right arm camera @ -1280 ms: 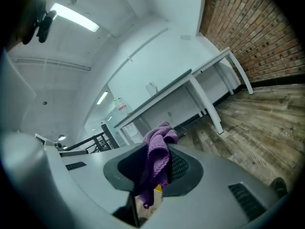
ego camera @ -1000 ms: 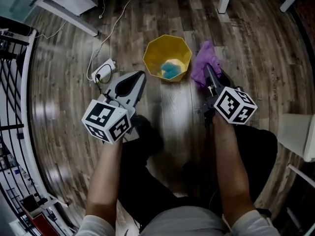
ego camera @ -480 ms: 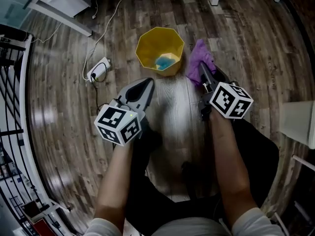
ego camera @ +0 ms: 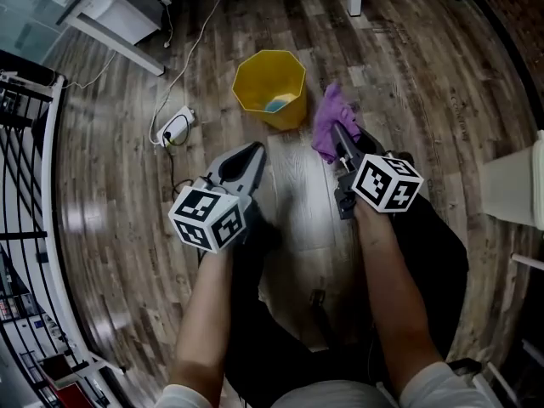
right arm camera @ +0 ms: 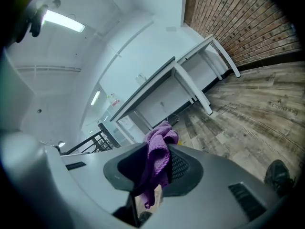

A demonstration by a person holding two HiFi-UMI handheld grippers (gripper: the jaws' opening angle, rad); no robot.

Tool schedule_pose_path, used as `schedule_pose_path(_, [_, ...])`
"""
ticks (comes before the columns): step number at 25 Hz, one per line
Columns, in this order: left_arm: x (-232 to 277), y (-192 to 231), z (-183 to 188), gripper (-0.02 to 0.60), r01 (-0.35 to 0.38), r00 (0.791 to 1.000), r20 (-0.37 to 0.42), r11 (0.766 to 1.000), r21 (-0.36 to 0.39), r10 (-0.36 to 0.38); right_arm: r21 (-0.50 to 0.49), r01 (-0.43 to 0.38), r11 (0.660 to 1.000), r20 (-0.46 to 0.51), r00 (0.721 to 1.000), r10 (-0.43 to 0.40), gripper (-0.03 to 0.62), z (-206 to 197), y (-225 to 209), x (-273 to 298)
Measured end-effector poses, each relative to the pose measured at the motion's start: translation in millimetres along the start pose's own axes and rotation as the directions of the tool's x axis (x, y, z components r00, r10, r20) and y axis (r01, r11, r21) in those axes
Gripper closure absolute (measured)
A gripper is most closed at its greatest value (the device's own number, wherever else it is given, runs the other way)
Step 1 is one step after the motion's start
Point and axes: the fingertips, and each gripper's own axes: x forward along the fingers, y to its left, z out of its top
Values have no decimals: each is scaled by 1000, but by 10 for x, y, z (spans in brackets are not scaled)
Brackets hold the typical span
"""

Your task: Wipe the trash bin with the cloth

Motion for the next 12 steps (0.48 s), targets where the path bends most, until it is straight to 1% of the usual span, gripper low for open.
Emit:
schedule_pose_path(4, [197,166,-135,577,-10,1000,-6,998,-56,9,47,8,999,-8,1000,-7,503,-195,-192,167])
schedule_pose_path(7, [400,295,-337,575,-15,998,-54,997,-80,10,91,8,996,-12,1000,-7,503,-340,-344,368])
schedule_pose_path(9, [546,355,-404,575,-2,997,-78,996,-87,-5,107,-2,994,-4,1000,2,503,-369,-438,515])
schedule_pose_path(12, [771,449,-347,574,18,995,-92,997,-71,-24,121,-13,993,22,1000,10,503,-346,-587,745])
